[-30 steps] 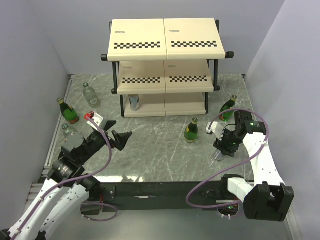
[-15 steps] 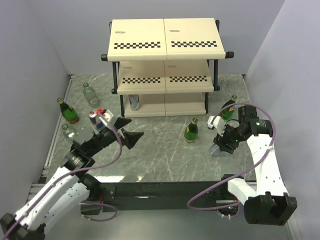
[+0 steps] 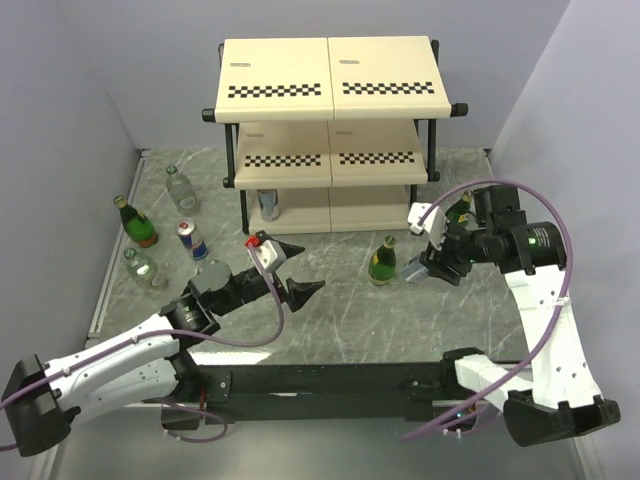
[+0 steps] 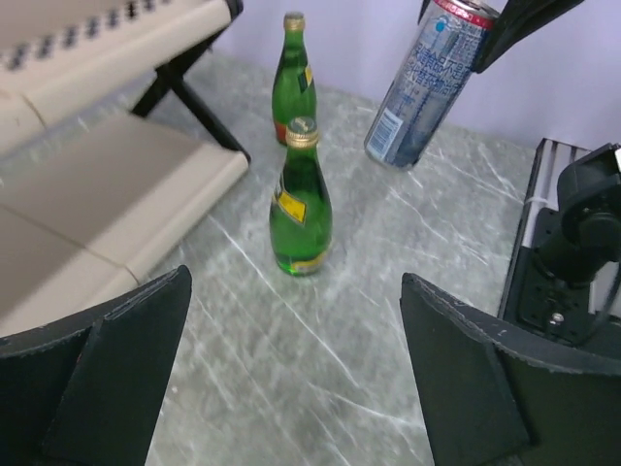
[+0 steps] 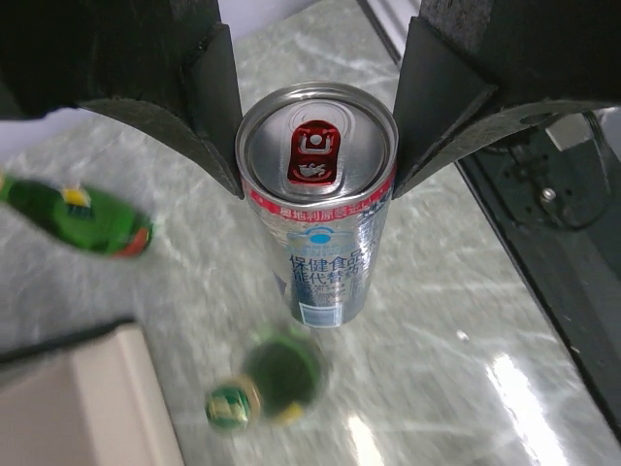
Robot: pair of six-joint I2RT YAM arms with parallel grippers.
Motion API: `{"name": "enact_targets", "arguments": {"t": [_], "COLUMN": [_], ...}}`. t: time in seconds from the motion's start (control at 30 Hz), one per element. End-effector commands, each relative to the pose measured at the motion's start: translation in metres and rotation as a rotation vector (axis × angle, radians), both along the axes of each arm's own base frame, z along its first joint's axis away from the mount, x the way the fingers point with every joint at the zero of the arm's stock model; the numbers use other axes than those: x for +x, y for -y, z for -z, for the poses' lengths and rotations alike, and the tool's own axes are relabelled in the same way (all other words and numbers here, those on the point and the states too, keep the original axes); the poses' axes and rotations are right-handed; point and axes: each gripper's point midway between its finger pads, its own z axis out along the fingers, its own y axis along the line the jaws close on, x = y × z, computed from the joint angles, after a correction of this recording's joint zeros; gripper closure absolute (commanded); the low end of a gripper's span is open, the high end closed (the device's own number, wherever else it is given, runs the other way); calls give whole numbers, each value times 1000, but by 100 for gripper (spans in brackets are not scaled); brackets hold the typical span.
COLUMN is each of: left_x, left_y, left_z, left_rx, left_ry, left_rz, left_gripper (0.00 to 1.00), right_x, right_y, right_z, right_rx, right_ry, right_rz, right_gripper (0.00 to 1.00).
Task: Place and organize the beverage onto the shelf
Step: Pick up the drink from the center of the board.
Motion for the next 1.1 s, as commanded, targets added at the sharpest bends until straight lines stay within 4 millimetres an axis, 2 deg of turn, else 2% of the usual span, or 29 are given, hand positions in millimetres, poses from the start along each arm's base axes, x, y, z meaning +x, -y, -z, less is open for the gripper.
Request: {"name": "enact_targets", "arguments": {"t": [0.0, 0.07, 0.13, 0.17, 0.2, 0.23, 0.33, 0.57, 0.7, 0.93, 1.07], "left_x": [0, 2, 0, -4, -4, -6, -10, -17, -20, -15, -13], "left_y": [8, 16, 30, 36, 42, 45, 56, 76, 88, 84, 86], "left_z": [-30, -37, -30, -37, -32, -32, -31, -35, -30, -19, -20], "left_rx": [-64, -78, -55, -63, -50, -48, -24, -5, 20, 17, 10], "left_ry": [181, 194, 186, 210, 210, 218, 236, 295, 312, 309, 318], "left_rz": [9, 13, 37, 53, 60, 65, 76, 77, 85, -27, -74], "left_gripper": [5, 5, 6, 6, 6, 5, 5, 3, 5, 6, 8], "right_x": [-24, -25, -24, -22, -23, -22, -22, -18, -11, 0, -1], "right_y": [-23, -37, -55, -59, -67, -72, -89, -123, -137, -152, -163], "right_z": [-19, -25, -33, -35, -37, -44, -47, -42, -42, -48, -46], "right_rx": [67, 100, 126, 131, 140, 157, 165, 131, 117, 86, 61], "right_ry": [-41, -36, -14, -17, -20, -11, -28, -37, -28, 4, 10], "right_rz": [-44, -64, -100, -106, -132, -135, -173, -213, -208, -172, -173], "right_gripper": [98, 99, 99, 99, 99, 100, 100, 100, 100, 100, 100]}}
